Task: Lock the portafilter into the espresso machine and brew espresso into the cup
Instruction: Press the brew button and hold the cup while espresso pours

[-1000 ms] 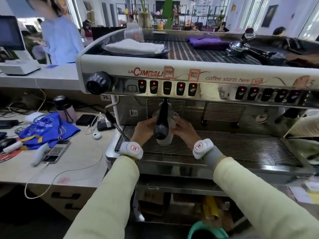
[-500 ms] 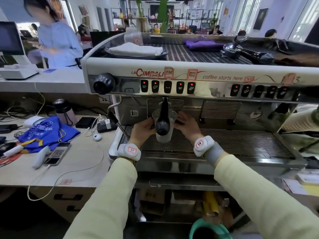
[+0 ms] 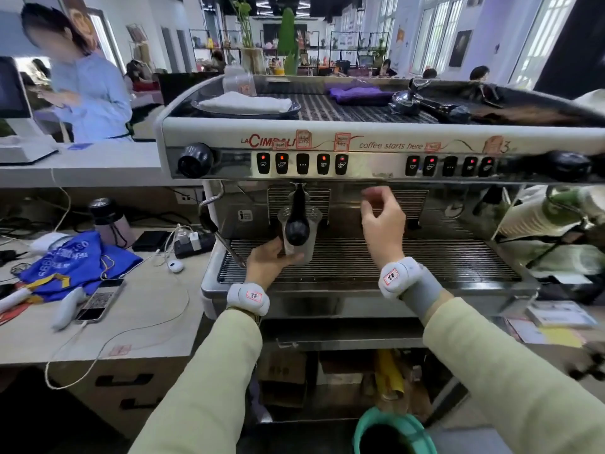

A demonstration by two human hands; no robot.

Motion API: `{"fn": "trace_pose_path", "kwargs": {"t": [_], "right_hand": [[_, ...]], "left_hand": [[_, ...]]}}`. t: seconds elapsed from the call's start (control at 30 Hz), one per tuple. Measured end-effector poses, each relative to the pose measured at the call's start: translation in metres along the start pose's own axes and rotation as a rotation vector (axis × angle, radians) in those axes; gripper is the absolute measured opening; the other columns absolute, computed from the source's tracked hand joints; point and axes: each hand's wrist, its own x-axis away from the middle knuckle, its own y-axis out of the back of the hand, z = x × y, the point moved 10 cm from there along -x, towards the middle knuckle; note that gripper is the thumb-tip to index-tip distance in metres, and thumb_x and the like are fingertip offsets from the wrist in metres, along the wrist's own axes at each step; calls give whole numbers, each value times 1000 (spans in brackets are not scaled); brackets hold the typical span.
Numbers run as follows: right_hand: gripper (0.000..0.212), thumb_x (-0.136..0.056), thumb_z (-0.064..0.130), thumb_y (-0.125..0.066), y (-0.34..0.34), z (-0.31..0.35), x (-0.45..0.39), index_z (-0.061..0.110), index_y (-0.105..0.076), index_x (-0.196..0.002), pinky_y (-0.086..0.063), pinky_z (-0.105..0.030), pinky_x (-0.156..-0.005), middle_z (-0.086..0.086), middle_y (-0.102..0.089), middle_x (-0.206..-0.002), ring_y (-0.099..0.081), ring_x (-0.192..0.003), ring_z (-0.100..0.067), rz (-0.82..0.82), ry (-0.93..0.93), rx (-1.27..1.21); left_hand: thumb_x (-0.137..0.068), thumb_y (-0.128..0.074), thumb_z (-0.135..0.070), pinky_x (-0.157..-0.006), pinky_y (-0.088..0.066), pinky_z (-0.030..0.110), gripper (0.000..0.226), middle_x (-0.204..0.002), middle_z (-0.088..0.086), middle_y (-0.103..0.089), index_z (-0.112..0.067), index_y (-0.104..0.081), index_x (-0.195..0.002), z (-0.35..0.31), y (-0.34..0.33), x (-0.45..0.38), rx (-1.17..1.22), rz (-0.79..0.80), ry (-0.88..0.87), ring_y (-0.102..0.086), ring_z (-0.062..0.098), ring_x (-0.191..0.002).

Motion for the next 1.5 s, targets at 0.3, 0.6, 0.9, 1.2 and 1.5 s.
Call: {"fn": "trace_pose_path", "kwargs": {"t": [0.3,0.6,0.9,1.2,1.5], "right_hand": [[35,-81,28,-61,-46,136,-10,13,-56,-112,-43,-35,-94,-5,-57,-113,-51,-108,-21,159,671,304],[73,-70,50,-68,-76,123,-28,22,-43,-133,-23,-41,-93,6,-46,-138,-39,-128,-17,138,647,603],[77,-64,58,-68,-88,123,-36,23,-45,-128,-22,-39,-87,3,-47,-130,-34,-122,-17,53,598,623],[69,-65,54,-70,-84,126,-39,21,-51,-124,-17,-35,-82,2,-52,-122,-30,-114,-14,40,613,590],[68,-57,56,-74,-83,133,-41,21,-56,-112,-9,-31,-72,3,-55,-110,-32,-104,-14,-5,647,592]], "left_hand": [[-38,-92,-39,-108,-40,45,100,-130,18,-58,2,-54,-122,31,16,-14,286,-73,79,-53,23,-123],[-45,-87,-33,-111,-37,43,97,-135,12,-55,-6,-49,-130,17,17,-42,118,84,62,-49,19,-127],[-44,-83,-42,-107,-41,45,81,-123,4,-65,-23,-60,-119,27,11,-57,37,122,7,-57,15,-120],[-47,-80,-37,-107,-42,40,81,-125,7,-64,-21,-57,-123,20,9,-57,61,114,8,-57,18,-119],[-73,-73,-12,-83,-37,14,58,-116,4,-66,-16,-53,-128,4,6,-53,-107,98,-63,-57,14,-112]]}}
